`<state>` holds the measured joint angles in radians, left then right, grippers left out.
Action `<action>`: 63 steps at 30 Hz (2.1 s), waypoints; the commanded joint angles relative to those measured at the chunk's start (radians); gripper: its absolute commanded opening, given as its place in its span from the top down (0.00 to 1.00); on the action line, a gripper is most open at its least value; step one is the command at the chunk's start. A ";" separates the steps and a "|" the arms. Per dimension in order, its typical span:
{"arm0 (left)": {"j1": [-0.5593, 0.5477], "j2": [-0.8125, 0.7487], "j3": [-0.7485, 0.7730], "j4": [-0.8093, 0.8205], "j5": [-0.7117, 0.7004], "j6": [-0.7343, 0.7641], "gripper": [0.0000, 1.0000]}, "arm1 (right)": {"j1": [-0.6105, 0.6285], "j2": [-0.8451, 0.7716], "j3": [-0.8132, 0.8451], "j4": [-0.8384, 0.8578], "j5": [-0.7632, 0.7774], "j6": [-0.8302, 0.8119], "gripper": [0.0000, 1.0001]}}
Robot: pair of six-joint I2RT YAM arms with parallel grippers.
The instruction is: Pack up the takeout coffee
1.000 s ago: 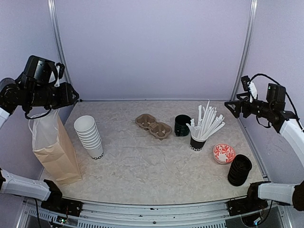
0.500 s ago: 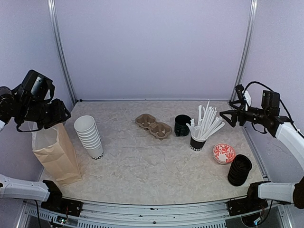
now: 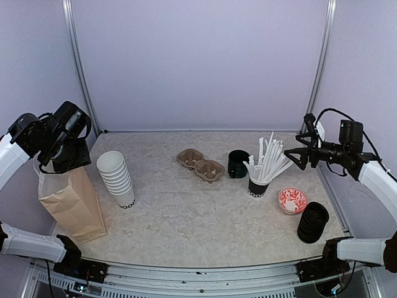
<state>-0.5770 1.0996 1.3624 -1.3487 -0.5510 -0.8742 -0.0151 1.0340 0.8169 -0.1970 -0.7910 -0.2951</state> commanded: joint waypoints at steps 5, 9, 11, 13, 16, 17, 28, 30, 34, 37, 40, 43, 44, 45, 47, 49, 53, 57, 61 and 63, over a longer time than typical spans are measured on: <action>-0.015 0.002 0.078 0.057 -0.052 0.088 0.51 | 0.013 0.030 -0.005 -0.018 -0.017 -0.030 0.01; -0.032 -0.006 0.136 0.267 0.156 0.210 0.51 | 0.046 0.046 -0.001 -0.027 -0.016 -0.038 0.01; -0.075 0.004 0.186 0.318 0.191 0.244 0.52 | 0.049 0.047 -0.001 -0.033 -0.019 -0.042 0.01; -0.124 0.005 0.224 0.368 0.190 0.276 0.52 | 0.050 0.047 -0.001 -0.035 -0.022 -0.044 0.01; -0.136 0.004 0.298 0.326 0.010 0.226 0.48 | 0.052 0.049 -0.002 -0.035 -0.022 -0.047 0.01; -0.136 0.006 0.321 0.280 -0.086 0.182 0.46 | 0.053 0.049 -0.002 -0.037 -0.022 -0.049 0.01; 0.143 0.058 0.275 0.058 -0.053 0.111 0.41 | 0.059 0.044 -0.009 -0.042 -0.022 -0.059 0.01; 0.179 0.056 0.240 0.056 -0.035 0.117 0.40 | 0.061 0.047 -0.009 -0.044 -0.023 -0.062 0.01; 0.250 0.041 0.165 0.130 0.080 0.166 0.40 | 0.066 0.052 -0.011 -0.046 -0.023 -0.068 0.01; 0.290 0.049 0.130 0.166 0.108 0.192 0.41 | 0.070 0.059 -0.012 -0.050 -0.018 -0.075 0.01; 0.340 0.065 0.094 0.203 0.150 0.226 0.44 | 0.073 0.062 -0.012 -0.053 -0.016 -0.079 0.01; 0.375 0.093 0.073 0.208 0.150 0.242 0.47 | 0.075 0.064 -0.012 -0.055 -0.014 -0.082 0.01; 0.388 0.098 0.064 0.214 0.156 0.249 0.49 | 0.075 0.064 -0.012 -0.056 -0.013 -0.083 0.01; 0.396 0.104 0.055 0.222 0.165 0.256 0.51 | 0.075 0.064 -0.012 -0.057 -0.011 -0.085 0.01; 0.409 0.110 0.035 0.234 0.181 0.267 0.56 | 0.075 0.067 -0.012 -0.058 -0.007 -0.087 0.01; 0.420 0.117 0.020 0.248 0.193 0.278 0.60 | 0.076 0.070 -0.012 -0.058 -0.003 -0.090 0.01; 0.454 0.140 -0.001 0.287 0.216 0.310 0.71 | 0.080 0.081 -0.010 -0.063 0.005 -0.096 0.01; 0.475 0.183 0.001 0.346 0.236 0.355 0.90 | 0.085 0.089 -0.010 -0.066 0.014 -0.101 0.01; 0.480 0.249 0.074 0.414 0.229 0.434 1.00 | 0.087 0.097 -0.010 -0.066 0.019 -0.102 0.01; 0.480 0.306 0.136 0.444 0.234 0.484 1.00 | 0.087 0.102 -0.009 -0.067 0.021 -0.101 0.01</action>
<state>-0.1074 1.3281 1.3983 -1.0122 -0.3279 -0.5064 0.0570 1.1244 0.8169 -0.2432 -0.7792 -0.3862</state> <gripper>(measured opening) 0.011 0.992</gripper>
